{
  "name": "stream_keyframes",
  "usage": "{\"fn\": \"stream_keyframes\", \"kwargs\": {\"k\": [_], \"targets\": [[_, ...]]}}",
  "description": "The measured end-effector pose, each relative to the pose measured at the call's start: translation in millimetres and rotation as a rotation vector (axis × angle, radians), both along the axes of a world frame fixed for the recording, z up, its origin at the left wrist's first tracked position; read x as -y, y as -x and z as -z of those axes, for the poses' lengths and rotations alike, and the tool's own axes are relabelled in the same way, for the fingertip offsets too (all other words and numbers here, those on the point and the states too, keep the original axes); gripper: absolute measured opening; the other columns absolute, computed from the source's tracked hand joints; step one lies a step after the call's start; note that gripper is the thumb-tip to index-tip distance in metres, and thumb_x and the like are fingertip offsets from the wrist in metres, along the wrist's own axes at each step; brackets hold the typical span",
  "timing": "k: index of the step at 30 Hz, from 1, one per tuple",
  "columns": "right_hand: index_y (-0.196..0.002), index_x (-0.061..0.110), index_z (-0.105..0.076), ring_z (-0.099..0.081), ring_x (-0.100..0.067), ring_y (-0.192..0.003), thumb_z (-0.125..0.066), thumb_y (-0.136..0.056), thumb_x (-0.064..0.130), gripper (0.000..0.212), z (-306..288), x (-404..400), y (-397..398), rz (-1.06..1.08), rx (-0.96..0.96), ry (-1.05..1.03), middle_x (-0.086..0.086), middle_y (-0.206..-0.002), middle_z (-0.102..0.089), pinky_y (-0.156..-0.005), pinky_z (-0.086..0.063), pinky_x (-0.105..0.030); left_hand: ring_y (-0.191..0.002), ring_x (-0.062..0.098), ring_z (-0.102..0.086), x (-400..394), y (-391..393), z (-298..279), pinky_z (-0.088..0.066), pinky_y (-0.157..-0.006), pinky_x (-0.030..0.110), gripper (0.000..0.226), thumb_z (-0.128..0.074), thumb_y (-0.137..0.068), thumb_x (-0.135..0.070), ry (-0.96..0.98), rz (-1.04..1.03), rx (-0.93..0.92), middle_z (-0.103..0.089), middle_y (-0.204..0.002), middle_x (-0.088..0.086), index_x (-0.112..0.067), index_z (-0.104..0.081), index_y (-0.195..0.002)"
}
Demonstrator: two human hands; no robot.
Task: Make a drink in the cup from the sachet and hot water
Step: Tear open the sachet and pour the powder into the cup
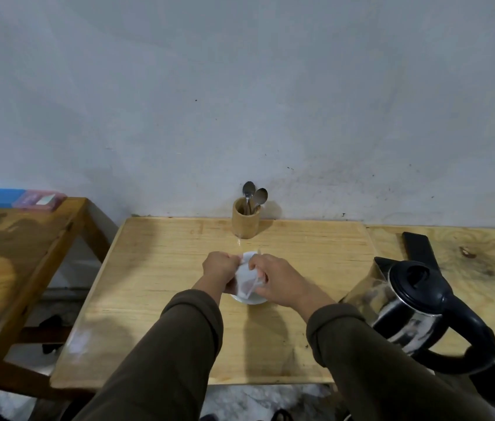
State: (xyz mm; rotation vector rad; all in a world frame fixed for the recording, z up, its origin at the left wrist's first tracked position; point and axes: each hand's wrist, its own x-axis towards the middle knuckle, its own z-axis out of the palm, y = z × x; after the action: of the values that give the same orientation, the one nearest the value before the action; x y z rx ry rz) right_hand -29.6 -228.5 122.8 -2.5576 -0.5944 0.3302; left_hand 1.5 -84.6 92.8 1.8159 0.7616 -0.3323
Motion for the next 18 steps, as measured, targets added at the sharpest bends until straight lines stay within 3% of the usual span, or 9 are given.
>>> {"fn": "stream_keyframes", "kwargs": {"k": [3, 6, 8, 10, 11, 15, 18], "targets": [[-0.119, 0.016, -0.056, -0.051, -0.022, -0.097, -0.059, -0.081, 0.011, 0.039, 10.1, -2.3, -1.0, 0.071, -0.021, -0.046, -0.008, -0.114, -0.055, -0.077, -0.033, -0.022, -0.105, 0.034, -0.065, -1.1, -1.8, 3.2, -0.055, -0.088, 0.034, 0.044, -0.069, -0.081, -0.034, -0.053, 0.036, -0.083, -0.069, -0.111, 0.018, 0.002, -0.067, -0.107], [-0.104, 0.011, -0.068, -0.055, -0.031, -0.101, -0.050, -0.085, 0.007, 0.027, 18.4, -3.6, -6.4, 0.157, -0.015, -0.070, -0.013, -0.101, -0.054, -0.074, -0.033, -0.024, -0.103, 0.034, -0.066, -3.8, -7.5, 2.2, -0.057, -0.090, 0.037, 0.053, -0.070, -0.081, -0.038, -0.102, 0.070, -0.127, -0.068, -0.108, 0.020, 0.005, -0.065, -0.111], [-0.098, 0.011, -0.071, -0.056, -0.030, -0.096, -0.053, -0.087, 0.011, 0.022, 22.3, -1.2, -11.3, 0.193, -0.005, -0.089, -0.007, -0.090, -0.049, -0.072, -0.032, -0.023, -0.075, 0.028, -0.072, -5.4, -11.6, -1.1, -0.062, -0.071, 0.033, 0.047, -0.066, -0.086, -0.033, 0.020, 0.016, -0.132, -0.066, -0.089, 0.018, 0.009, -0.062, -0.106], [-0.098, 0.010, -0.072, -0.057, -0.028, -0.094, -0.055, -0.087, 0.010, 0.020, 26.0, 1.8, -17.4, 0.228, -0.007, -0.122, -0.007, -0.087, -0.051, -0.071, -0.031, -0.021, -0.040, 0.019, -0.066, -6.2, -13.1, -11.2, -0.056, -0.042, 0.023, 0.038, -0.057, -0.094, -0.027, 0.221, -0.064, -0.127, -0.058, -0.075, 0.015, 0.010, -0.053, -0.100], [-0.099, 0.010, -0.072, -0.058, -0.028, -0.093, -0.055, -0.088, 0.010, 0.020, 28.2, 3.3, -20.6, 0.253, -0.013, -0.130, -0.007, -0.086, -0.051, -0.071, -0.031, -0.020, -0.034, 0.017, -0.063, -7.6, -13.4, -14.0, -0.054, -0.038, 0.021, 0.038, -0.052, -0.096, -0.030, 0.263, -0.074, -0.127, -0.056, -0.074, 0.014, 0.009, -0.051, -0.101], [-0.094, 0.004, -0.070, -0.055, -0.027, -0.084, -0.059, -0.088, 0.017, 0.018, 34.5, 6.2, -33.4, 0.334, -0.060, -0.130, -0.012, -0.086, -0.056, -0.071, -0.032, -0.023, -0.063, 0.020, -0.061, -12.9, -13.3, -13.7, -0.052, -0.062, 0.025, 0.062, -0.035, -0.099, -0.045, 0.303, -0.068, -0.085, -0.059, -0.074, 0.014, 0.011, -0.055, -0.117], [-0.064, 0.008, -0.053, -0.046, -0.021, -0.075, -0.060, -0.087, 0.020, 0.027, 36.1, 6.0, -40.2, 0.353, -0.099, -0.115, -0.009, -0.078, -0.048, -0.068, -0.031, -0.026, -0.072, 0.022, -0.063, -12.2, -15.2, -3.4, -0.054, -0.074, 0.029, 0.065, -0.034, -0.099, -0.044, 0.332, -0.073, -0.005, -0.063, -0.087, 0.015, 0.013, -0.057, -0.119]]}}
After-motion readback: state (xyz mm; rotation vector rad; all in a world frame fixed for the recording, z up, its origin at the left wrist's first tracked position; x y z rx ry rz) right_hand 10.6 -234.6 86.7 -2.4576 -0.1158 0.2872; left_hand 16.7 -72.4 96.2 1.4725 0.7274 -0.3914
